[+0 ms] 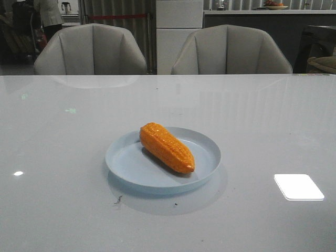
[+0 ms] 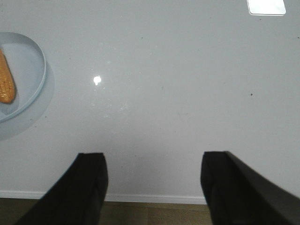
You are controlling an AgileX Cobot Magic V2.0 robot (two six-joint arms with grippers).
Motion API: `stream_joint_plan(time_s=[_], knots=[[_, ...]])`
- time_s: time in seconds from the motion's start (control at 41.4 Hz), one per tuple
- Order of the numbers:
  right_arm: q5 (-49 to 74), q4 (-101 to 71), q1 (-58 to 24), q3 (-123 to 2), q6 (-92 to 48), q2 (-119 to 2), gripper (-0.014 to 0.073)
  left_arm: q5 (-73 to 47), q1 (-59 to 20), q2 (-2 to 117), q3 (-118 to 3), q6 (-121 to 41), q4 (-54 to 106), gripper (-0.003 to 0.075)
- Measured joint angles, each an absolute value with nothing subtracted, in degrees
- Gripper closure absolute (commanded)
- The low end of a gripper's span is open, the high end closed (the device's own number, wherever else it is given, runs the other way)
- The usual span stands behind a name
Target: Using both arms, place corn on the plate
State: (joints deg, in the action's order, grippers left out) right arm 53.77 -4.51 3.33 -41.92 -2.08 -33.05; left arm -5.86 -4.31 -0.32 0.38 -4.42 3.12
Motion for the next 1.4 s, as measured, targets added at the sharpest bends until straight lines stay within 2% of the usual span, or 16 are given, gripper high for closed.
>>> stream_joint_plan(time_s=[0.748,0.99,1.11,1.4], knots=[[53.8,-4.0,3.3,-41.9,-2.1,-32.5,0.0065,-5.9,-4.4,-0.3,0.4,-4.4,3.1,0.0631],[53.9,-3.9,3.3,-41.9,-2.1,-25.8,0.0068,-5.9,-4.4,-0.3,0.4,-4.4,3.1,0.0631],[53.7,-3.9,3.0,-41.5,-2.1,-19.3,0.0123,-5.9,-4.4,-0.3,0.4,-4.4,3.1,0.0631],[47.4,-3.8,-3.2,-33.3,-2.1,-7.4,0.0335,-5.9,-4.4,-0.3,0.4,-4.4,3.1,0.0631]])
